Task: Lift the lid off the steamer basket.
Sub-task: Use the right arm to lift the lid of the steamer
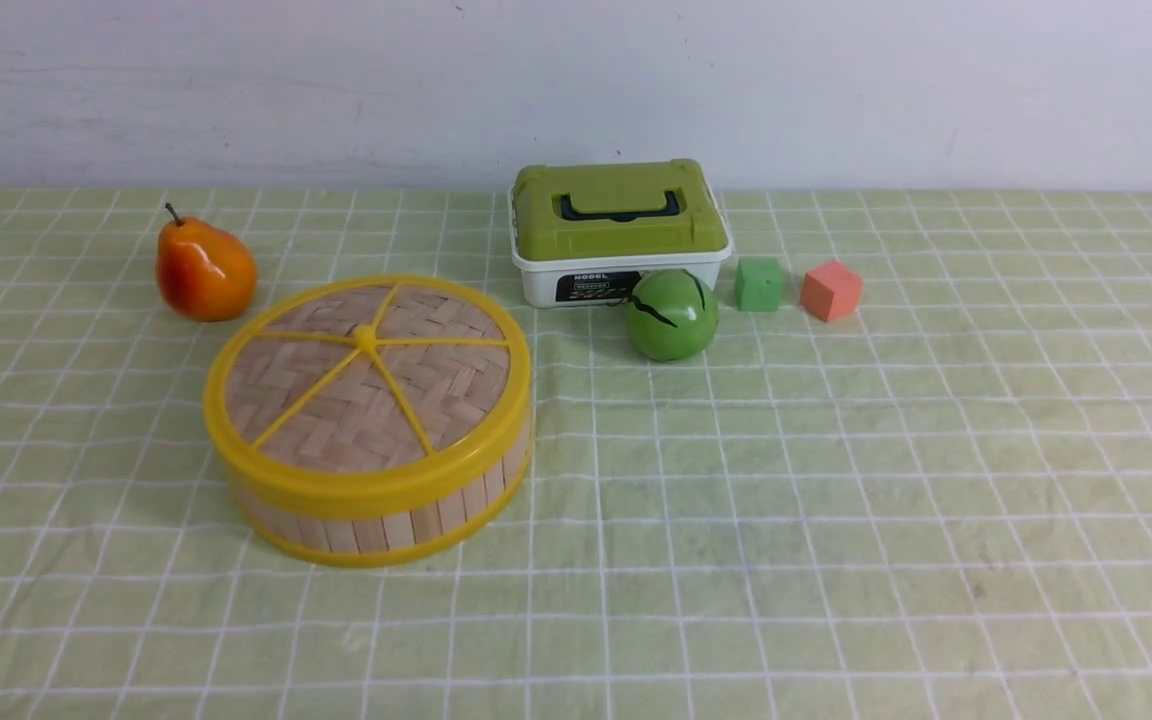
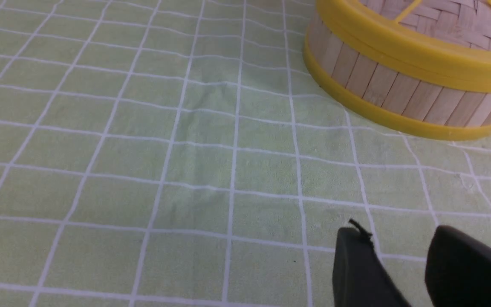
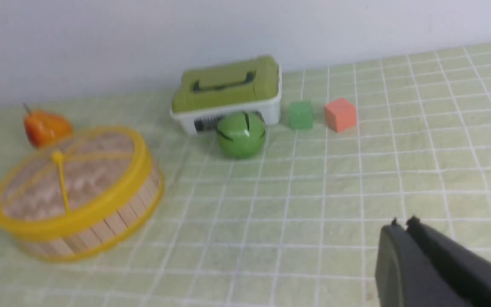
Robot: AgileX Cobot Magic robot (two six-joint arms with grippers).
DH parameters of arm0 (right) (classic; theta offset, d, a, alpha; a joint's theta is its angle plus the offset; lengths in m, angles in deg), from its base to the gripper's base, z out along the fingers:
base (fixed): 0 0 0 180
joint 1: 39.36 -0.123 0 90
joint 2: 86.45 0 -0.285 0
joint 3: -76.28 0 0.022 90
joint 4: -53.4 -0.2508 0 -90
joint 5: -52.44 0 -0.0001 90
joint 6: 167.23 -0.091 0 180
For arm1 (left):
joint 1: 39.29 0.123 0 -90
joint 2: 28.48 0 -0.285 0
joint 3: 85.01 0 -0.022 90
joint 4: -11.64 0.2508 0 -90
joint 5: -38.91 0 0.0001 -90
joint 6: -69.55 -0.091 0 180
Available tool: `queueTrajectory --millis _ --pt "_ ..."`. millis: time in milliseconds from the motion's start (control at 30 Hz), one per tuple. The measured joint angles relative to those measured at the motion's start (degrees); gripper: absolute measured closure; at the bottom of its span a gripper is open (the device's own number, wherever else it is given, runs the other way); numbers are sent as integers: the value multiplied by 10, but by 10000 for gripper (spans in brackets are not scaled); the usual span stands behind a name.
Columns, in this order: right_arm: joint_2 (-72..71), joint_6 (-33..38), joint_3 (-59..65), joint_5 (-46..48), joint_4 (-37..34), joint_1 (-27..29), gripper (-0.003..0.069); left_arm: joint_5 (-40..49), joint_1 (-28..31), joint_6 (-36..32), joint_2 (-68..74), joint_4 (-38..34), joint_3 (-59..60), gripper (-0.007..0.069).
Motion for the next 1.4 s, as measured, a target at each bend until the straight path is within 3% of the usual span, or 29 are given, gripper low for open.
queueTrajectory --millis 167,300,333,667,800,1033,1400 --pt "207 112 -257 199 5 -1 680 0 0 0 0 0 0 386" --pt "317 133 -386 273 5 -22 676 0 0 0 0 0 0 386" --pt "366 136 -453 293 8 -50 672 0 0 0 0 0 0 386" --pt "664 68 -814 354 151 -240 666 0 0 0 0 0 0 386" --pt "779 46 -941 354 160 -289 666 0 0 0 0 0 0 386" --pt "890 43 -1021 350 143 -339 666 0 0 0 0 0 0 386" --pt "1013 -13 -1026 222 137 -372 648 0 0 0 0 0 0 386"
